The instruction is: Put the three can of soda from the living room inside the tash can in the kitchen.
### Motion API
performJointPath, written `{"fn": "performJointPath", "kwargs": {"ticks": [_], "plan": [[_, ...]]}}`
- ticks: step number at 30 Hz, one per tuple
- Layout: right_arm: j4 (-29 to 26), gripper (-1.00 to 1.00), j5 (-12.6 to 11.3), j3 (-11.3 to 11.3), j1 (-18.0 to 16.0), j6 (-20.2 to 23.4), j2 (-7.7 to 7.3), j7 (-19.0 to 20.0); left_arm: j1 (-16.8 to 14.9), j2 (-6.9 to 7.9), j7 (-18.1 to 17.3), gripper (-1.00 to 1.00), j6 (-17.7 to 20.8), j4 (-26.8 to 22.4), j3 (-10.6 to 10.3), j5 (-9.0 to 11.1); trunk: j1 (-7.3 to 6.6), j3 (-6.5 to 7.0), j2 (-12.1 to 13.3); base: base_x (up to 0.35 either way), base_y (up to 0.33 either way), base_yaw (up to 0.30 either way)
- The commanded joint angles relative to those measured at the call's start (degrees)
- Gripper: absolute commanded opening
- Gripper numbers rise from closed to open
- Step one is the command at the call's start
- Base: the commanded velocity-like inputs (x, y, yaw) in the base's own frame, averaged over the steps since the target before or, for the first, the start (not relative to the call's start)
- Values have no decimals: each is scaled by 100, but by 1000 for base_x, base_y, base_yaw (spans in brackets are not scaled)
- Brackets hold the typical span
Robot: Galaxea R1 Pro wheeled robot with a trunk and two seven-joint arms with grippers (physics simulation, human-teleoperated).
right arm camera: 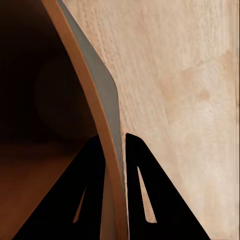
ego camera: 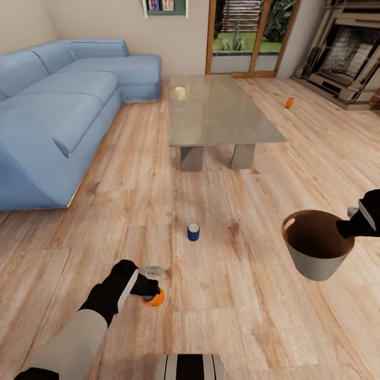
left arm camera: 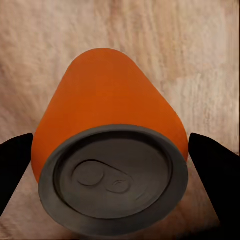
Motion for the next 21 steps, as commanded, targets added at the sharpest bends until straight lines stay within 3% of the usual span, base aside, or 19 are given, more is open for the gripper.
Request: {"fn": "performJointPath", "kwargs": {"ticks": [1,5,7,11,21], "plan": [[0,-100,38,42,-1,0,-1,13,-3,11,-15,-100,97,-88,1,-16,-22,18,42,0,0,0],[0,-100,36,202,-2,0,6,13,-22,266,-74,-100,226,-741,6,-35,-110,90,202,0,0,0],[0,-100,33,254,2,0,12,13,-198,434,-107,-100,226,-955,10,-42,-154,126,282,0,0,0],[0,-100,30,273,1,0,17,13,-380,514,-204,-100,226,-1011,15,-42,-242,198,443,0,0,0],[2,-100,22,276,6,0,35,20,-842,702,-1127,-100,226,-788,13,-50,-462,377,844,0,0,0]]}}
